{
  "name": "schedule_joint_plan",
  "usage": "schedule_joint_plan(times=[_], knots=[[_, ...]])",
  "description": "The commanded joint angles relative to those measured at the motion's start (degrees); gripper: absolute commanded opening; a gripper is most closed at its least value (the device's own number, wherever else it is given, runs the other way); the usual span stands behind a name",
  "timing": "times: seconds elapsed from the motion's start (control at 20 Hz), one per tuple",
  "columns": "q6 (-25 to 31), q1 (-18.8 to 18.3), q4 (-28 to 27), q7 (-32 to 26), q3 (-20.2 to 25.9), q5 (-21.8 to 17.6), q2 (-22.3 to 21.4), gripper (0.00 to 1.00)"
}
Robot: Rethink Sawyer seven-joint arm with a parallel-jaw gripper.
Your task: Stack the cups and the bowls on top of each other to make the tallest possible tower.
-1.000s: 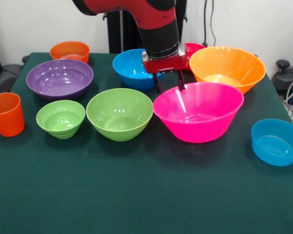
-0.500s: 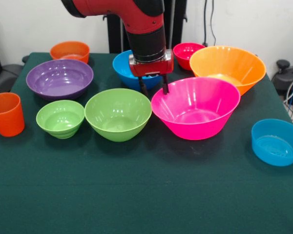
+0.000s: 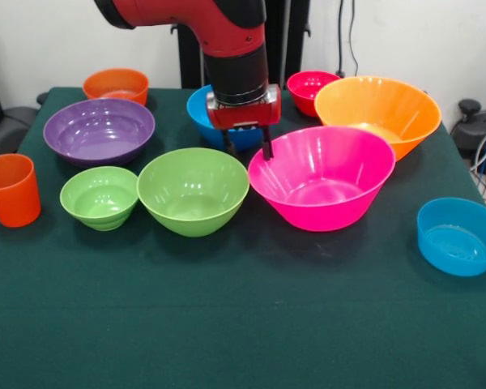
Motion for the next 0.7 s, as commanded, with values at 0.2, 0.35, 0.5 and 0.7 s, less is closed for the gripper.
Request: schedule_joint_plan(times=[0.2, 0.35, 0.5, 0.7], knots=[[-0.09, -4.62, -1.67, 3.46, 4.55, 1.08, 3.95, 1.0], [-1.51, -6.18, -0.13, 4.94, 6.49, 2.3, 4.86, 1.0], [-2.67, -7.61, 0.61, 5.96, 7.92, 3.25, 6.2, 1.0], [-3.02, -9.3, 2.89, 7.88, 10.32, 5.33, 7.41, 1.0]])
